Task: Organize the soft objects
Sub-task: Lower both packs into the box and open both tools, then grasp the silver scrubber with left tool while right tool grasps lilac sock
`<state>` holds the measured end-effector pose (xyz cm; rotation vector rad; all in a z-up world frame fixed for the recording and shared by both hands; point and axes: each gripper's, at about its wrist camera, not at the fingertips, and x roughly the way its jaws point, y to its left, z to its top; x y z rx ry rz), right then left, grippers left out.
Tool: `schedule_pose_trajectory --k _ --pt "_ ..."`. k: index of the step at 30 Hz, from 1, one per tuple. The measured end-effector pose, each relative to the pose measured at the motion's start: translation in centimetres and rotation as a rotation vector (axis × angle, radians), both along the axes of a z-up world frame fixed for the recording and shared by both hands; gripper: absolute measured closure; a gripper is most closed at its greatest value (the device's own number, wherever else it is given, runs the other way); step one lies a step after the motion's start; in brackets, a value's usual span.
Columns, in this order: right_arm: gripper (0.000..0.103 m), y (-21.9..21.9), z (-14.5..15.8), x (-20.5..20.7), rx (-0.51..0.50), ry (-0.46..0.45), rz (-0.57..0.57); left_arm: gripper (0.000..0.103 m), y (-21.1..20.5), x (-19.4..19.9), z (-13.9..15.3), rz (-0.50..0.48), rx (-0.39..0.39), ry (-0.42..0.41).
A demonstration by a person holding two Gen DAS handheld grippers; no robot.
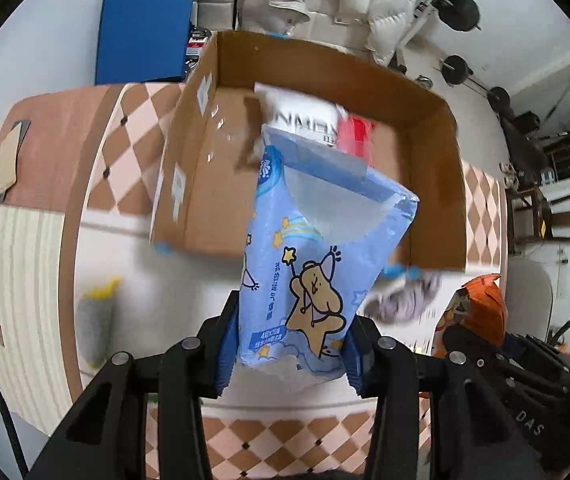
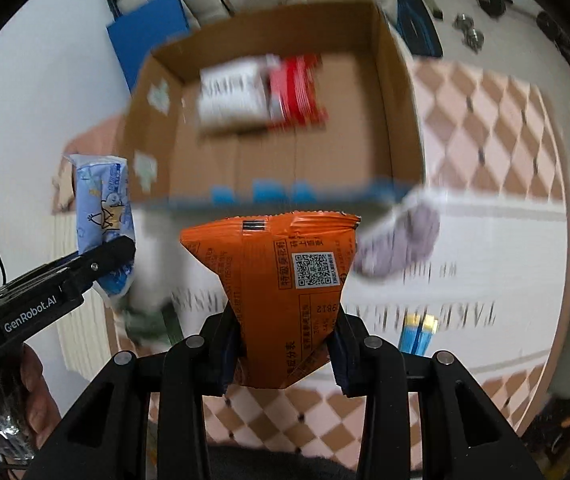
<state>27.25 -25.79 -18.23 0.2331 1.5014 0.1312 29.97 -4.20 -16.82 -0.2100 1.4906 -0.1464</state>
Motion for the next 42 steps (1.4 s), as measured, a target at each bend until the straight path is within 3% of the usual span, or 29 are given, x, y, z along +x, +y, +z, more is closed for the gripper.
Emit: schedule_pose_trajectory --k 3,7,12,19,21,22,23,24,25,26,30,32,37,40,42 --pt "0.063 0.7 0.3 4.9 0.014 -0.014 0.002 0.062 -0.6 4.8 -2.2 0.018 -0.016 0.085" --pt "0.063 2.0 -2.4 10.1 0.036 0.033 0.012 0.061 -0.1 9.1 -6.7 0.039 -0.028 0.213" --pt "0.063 3.8 -6.6 13.2 0.025 0.109 0.041 0.061 0.1 10.6 -11.0 0.053 -0.031 0.331" --pt "0.062 5.7 -10.5 14.5 0.022 0.176 0.074 0.057 -0.4 10.1 -11.8 0.044 -0.019 0.334" --pt "0.062 6.2 -11.2 14.7 0.024 0.197 0.094 0.051 -0.4 10.0 -11.8 0.038 -0.018 0.34" --pt "0.06 6.3 -11.3 14.7 0.024 0.207 0.102 0.048 -0.4 9.9 -11.9 0.029 -0.013 0.339" --pt "0.056 6.5 -11.5 14.8 0.017 0.218 0.112 0.038 -0.5 10.0 -11.6 0.016 -0.005 0.327" --pt "0.037 6.8 -11.5 14.8 0.007 0.219 0.128 0.025 -0.6 10.0 -11.2 0.002 0.014 0.307" --pt "0.016 6.9 -11.4 14.8 -0.004 0.211 0.139 0.019 -0.7 10.1 -10.7 -0.013 0.033 0.284" --pt "0.008 7.1 -11.2 14.9 -0.021 0.201 0.149 0.013 -0.9 10.1 -10.3 -0.023 0.046 0.266" --pt "0.008 7.4 -9.8 14.8 -0.067 0.166 0.164 0.002 -1.1 9.9 -8.0 -0.043 0.073 0.19" --pt "0.0 7.4 -9.1 14.7 -0.075 0.15 0.159 0.002 -0.9 9.5 -6.4 -0.038 0.073 0.15" --pt "0.0 6.4 -6.0 13.4 -0.099 0.064 0.141 0.001 1.1 8.4 -2.6 -0.008 0.045 0.058" --pt "0.0 5.1 -3.8 11.4 -0.096 0.019 0.122 0.001 3.0 6.2 -1.1 0.009 0.116 -0.012" --pt "0.0 3.4 -2.8 9.0 -0.078 0.006 0.083 0.001 5.1 3.8 -0.7 0.032 0.202 -0.038"
